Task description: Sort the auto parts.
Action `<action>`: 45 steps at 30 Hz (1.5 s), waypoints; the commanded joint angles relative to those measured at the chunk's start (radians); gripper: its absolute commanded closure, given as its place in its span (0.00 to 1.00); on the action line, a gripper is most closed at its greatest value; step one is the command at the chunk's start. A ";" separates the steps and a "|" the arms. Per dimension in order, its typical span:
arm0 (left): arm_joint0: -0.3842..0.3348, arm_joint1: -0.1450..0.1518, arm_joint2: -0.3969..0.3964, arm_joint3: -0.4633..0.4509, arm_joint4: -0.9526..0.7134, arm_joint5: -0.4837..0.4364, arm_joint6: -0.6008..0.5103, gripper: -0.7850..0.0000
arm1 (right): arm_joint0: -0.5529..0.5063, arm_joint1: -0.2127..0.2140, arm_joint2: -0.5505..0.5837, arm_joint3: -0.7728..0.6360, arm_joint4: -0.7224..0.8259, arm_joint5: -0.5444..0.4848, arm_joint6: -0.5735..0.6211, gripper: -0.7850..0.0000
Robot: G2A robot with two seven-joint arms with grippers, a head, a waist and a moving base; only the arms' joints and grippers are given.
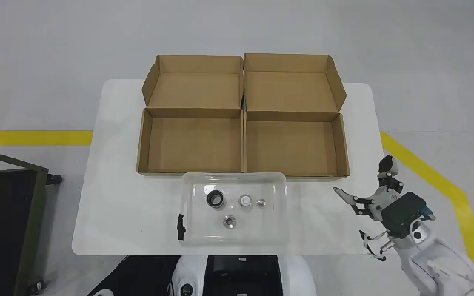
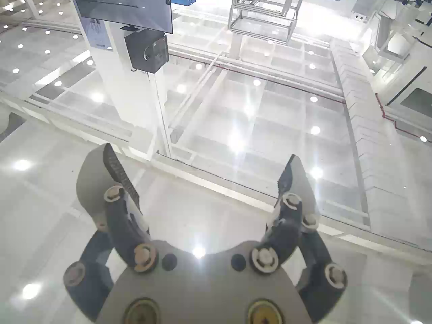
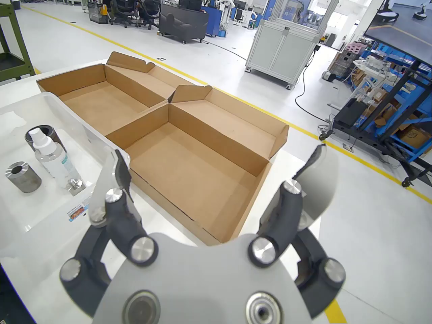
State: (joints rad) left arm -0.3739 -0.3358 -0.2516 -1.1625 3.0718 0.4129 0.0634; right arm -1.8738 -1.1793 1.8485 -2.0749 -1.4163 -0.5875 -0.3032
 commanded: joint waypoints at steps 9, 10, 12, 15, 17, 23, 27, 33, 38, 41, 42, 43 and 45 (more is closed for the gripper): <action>0.000 0.000 0.000 0.000 0.000 0.000 0.000 0.00 | 0.000 0.000 0.000 0.000 0.000 0.000 0.000 0.00; 0.000 0.000 0.000 0.000 0.000 0.000 0.000 0.00 | 0.000 0.000 0.000 0.000 0.000 0.000 0.000 0.00; 0.000 0.000 0.000 0.000 0.000 0.000 0.000 0.00 | 0.000 0.000 0.000 0.000 0.000 0.000 0.000 0.00; 0.000 0.000 0.000 0.000 0.000 0.000 0.000 0.00 | 0.000 0.000 0.000 0.000 0.000 0.000 0.000 0.00; 0.000 0.000 0.000 0.000 0.000 0.000 0.000 0.00 | 0.000 0.000 0.000 0.000 0.000 0.000 0.000 0.00; 0.000 0.000 0.000 0.000 0.000 0.000 0.000 0.00 | 0.007 0.001 -0.008 0.002 0.007 0.000 0.056 0.00; 0.000 0.000 0.000 0.000 0.000 0.000 0.000 0.00 | 0.025 0.007 -0.024 -0.010 0.012 -0.062 0.142 0.00; 0.000 0.000 0.000 0.000 0.000 0.000 0.000 0.00 | 0.068 0.012 -0.095 -0.017 0.012 -0.118 0.189 0.00; 0.000 0.000 0.000 0.000 0.000 0.000 0.000 0.00 | 0.106 0.015 -0.177 -0.030 -0.004 -0.156 0.233 0.00; 0.000 0.000 0.000 0.000 0.000 0.000 0.000 0.00 | 0.131 0.016 -0.235 -0.033 -0.012 -0.180 0.271 0.00; 0.000 0.000 0.000 0.000 0.000 0.000 0.000 0.00 | 0.142 0.016 -0.253 -0.033 -0.013 -0.185 0.284 0.00; 0.000 0.000 0.000 0.000 0.000 0.000 0.000 0.00 | 0.151 0.016 -0.272 -0.032 -0.014 -0.191 0.297 0.00; 0.000 0.000 0.000 0.000 0.000 0.000 0.000 0.00 | 0.169 0.017 -0.306 -0.029 -0.013 -0.204 0.322 0.00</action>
State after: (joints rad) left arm -0.3739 -0.3358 -0.2516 -1.1625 3.0718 0.4129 0.0634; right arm -1.7126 -1.1628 1.5565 -2.1054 -1.4312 -0.7874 0.0084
